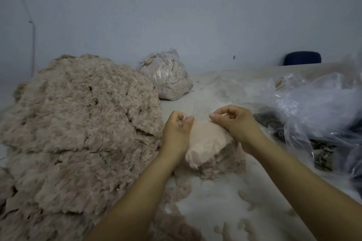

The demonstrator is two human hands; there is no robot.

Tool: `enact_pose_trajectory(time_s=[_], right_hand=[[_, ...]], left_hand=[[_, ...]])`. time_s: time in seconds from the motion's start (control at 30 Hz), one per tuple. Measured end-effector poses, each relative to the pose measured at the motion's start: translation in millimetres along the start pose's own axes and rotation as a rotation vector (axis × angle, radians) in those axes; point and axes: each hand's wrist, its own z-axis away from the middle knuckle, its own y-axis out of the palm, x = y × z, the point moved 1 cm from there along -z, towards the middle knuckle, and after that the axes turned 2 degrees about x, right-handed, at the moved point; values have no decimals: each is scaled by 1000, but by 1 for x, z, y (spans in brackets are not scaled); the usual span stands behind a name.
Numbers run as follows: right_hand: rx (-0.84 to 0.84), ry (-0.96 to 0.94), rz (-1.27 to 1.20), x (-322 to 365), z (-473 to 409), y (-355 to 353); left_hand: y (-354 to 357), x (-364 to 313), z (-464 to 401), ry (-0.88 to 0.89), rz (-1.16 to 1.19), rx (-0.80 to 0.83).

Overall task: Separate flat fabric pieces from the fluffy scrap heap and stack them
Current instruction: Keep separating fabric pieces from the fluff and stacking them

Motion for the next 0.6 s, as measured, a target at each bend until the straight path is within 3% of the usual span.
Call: enact_pose_trajectory(time_s=[0.17,0.27,0.37,0.47,0.53,0.6], right_hand=[[-86,58,265,-29,-42,-7],[-133,40,434,-48,-39,-12],[-293,16,349,-60,-23,-23],[-408,66,169,-73,10,-28],[-370,-11,176,-76,38,-22],[-160,-101,175,-67,60,-8]], left_hand=[[21,20,-33,-104,-143,34],[10,35,-25,-186,-100,40],[-14,42,-7,-164,-63,57],[-35,51,17,-113,-187,151],[-50,54,26,-46,-310,238],[-64,55,30,34,-435,396]])
